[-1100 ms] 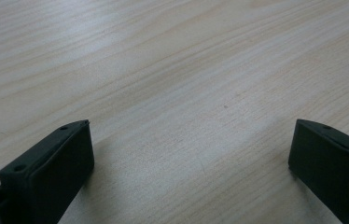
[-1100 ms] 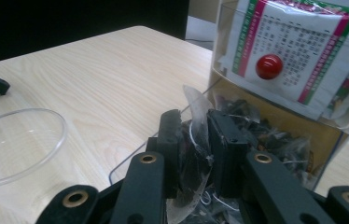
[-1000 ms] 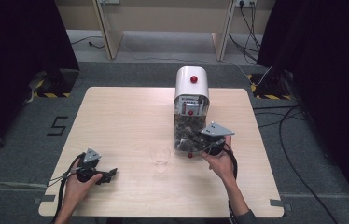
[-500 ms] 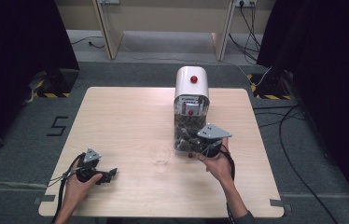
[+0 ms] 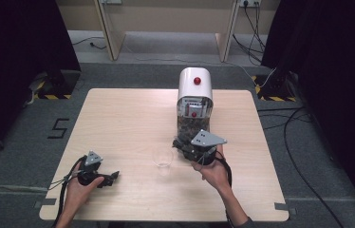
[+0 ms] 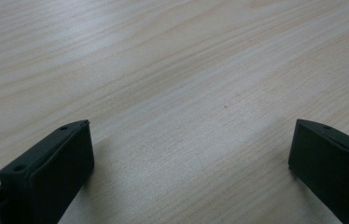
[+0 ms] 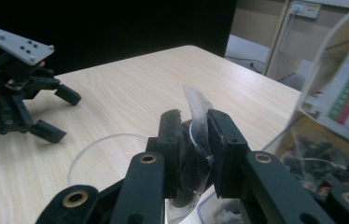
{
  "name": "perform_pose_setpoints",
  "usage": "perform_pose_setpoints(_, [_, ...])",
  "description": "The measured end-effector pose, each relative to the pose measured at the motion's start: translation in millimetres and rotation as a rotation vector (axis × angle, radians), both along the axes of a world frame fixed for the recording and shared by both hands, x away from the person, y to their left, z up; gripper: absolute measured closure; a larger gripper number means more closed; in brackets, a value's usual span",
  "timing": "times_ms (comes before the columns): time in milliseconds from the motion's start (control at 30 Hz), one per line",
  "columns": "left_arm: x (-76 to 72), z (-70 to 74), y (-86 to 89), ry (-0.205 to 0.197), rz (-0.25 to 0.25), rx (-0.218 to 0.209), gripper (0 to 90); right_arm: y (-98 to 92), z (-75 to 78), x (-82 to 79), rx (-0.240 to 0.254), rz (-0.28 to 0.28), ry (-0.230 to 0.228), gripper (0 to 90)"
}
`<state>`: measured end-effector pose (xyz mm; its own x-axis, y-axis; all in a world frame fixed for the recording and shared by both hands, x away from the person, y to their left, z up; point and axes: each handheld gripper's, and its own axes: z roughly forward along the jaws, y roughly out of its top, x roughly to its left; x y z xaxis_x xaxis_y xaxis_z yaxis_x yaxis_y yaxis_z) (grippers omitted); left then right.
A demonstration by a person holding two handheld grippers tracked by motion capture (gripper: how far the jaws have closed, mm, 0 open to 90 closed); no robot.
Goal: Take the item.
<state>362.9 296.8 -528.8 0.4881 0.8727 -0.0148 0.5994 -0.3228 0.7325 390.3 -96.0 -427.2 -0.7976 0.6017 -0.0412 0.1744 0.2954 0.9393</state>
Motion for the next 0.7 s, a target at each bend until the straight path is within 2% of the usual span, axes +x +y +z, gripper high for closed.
perform_pose_setpoints(200, [0.0,0.0,0.0,0.000,0.000,0.000,0.0,13.7,-3.1,-6.4,-0.013,0.043,0.003,76.4])
perform_pose_setpoints(700, [0.0,0.0,0.0,0.000,0.000,0.000,0.0,31.7,-11.5,-11.5,-0.027,0.097,0.011,76.4])
